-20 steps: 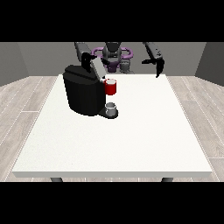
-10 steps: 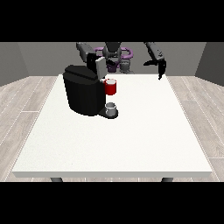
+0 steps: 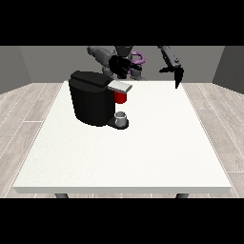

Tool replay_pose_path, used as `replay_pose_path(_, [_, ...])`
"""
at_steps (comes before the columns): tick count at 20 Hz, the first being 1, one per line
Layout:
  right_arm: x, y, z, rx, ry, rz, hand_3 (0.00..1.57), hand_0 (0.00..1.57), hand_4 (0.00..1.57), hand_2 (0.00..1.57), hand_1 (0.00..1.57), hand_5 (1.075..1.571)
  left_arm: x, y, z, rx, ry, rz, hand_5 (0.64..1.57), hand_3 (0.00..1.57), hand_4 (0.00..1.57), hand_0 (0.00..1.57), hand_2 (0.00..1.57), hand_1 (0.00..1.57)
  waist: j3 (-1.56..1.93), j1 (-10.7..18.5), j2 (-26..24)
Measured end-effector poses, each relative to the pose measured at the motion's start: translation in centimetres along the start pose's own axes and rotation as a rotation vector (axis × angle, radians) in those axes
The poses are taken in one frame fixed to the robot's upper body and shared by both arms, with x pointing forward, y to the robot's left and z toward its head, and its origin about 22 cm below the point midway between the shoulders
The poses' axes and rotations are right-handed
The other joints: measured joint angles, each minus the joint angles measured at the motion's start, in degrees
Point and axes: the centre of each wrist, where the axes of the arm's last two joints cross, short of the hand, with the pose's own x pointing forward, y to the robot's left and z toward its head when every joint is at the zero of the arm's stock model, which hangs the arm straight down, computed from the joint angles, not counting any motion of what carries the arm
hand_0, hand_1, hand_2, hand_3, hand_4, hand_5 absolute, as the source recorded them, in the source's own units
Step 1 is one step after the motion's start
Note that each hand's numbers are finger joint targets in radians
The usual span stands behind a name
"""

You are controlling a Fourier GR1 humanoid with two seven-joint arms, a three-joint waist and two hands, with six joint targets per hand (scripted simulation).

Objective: Insert the coffee pod into the coffee machine and close the lid

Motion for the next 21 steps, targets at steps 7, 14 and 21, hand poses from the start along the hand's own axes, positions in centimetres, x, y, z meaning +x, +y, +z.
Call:
replay_pose_path(7, [2.7,2.0,-1.7,0.054,-0.082,0.044,0.00,0.00,0.39,0.00,0.00,1.571,0.1,0.5,-0.8,-0.013,-0.003,0.011,1.571,0.00,0.36,0.00,0.00,0.00,-0.08,0.8,0.5])
replay_pose_path(14, [2.5,3.8,-0.9,0.130,-0.104,0.015,0.00,0.00,0.47,0.00,0.00,1.571,-0.8,0.0,-0.4,-0.020,0.015,0.023,1.571,0.00,0.37,0.00,0.00,0.00,-0.08,1.2,-0.6])
replay_pose_path(21, [0.3,6.7,3.7,0.309,-0.136,-0.024,0.00,0.00,0.46,0.00,0.00,1.571,-2.4,-0.7,1.0,-0.043,0.036,0.039,1.571,0.00,0.17,0.00,0.00,0.00,-0.07,1.8,-2.6])
